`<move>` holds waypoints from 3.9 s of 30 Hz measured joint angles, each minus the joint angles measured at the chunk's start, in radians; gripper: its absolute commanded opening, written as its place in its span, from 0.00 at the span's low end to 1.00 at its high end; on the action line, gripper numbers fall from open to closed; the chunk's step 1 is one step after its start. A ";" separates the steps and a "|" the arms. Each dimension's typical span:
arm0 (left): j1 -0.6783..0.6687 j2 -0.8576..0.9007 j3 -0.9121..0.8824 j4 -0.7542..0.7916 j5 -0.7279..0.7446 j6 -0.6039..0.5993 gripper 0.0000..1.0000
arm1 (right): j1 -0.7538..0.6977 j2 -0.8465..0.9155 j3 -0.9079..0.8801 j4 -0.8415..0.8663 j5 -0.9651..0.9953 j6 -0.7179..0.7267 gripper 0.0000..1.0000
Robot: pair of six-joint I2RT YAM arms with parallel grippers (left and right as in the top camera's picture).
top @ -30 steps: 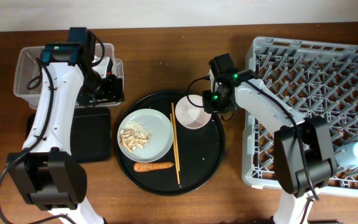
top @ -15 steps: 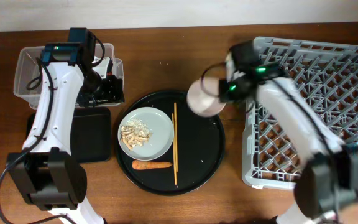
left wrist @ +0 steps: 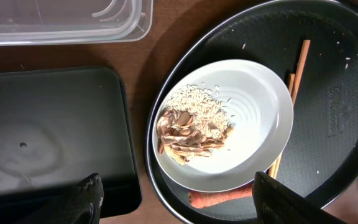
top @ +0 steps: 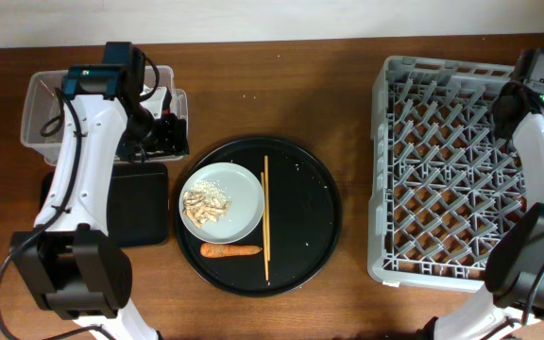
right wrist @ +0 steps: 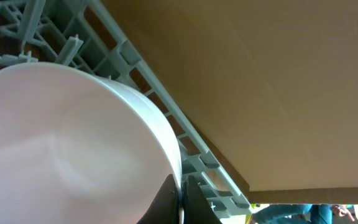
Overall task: Sort waste into correct bins and load items into the dishwasher rack
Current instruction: 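Carry the pink bowl to the rack's back right and release, then reach the right gripper to the chopsticks on the tray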
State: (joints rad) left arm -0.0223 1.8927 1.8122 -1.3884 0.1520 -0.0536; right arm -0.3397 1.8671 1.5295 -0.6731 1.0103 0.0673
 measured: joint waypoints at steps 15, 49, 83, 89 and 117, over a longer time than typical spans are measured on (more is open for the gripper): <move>0.000 0.000 0.000 0.009 0.000 0.000 0.77 | 0.068 0.046 0.005 -0.419 -0.221 0.271 0.04; 0.000 0.000 0.000 -0.004 0.000 0.000 0.76 | -0.157 0.029 0.142 -0.171 -0.803 0.269 0.04; 0.000 0.000 0.000 -0.026 0.000 0.000 0.76 | 0.216 0.131 -0.079 0.050 0.175 0.031 0.53; 0.000 0.000 0.000 -0.026 0.000 0.000 0.76 | 0.245 0.131 -0.080 0.045 0.111 0.029 0.74; 0.000 0.000 0.000 -0.033 0.000 -0.005 0.99 | 1.047 0.053 -0.086 -0.312 -1.149 0.267 0.70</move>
State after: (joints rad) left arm -0.0223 1.8927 1.8122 -1.4216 0.1516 -0.0589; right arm 0.7071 1.9198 1.4437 -0.9852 -0.1390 0.3347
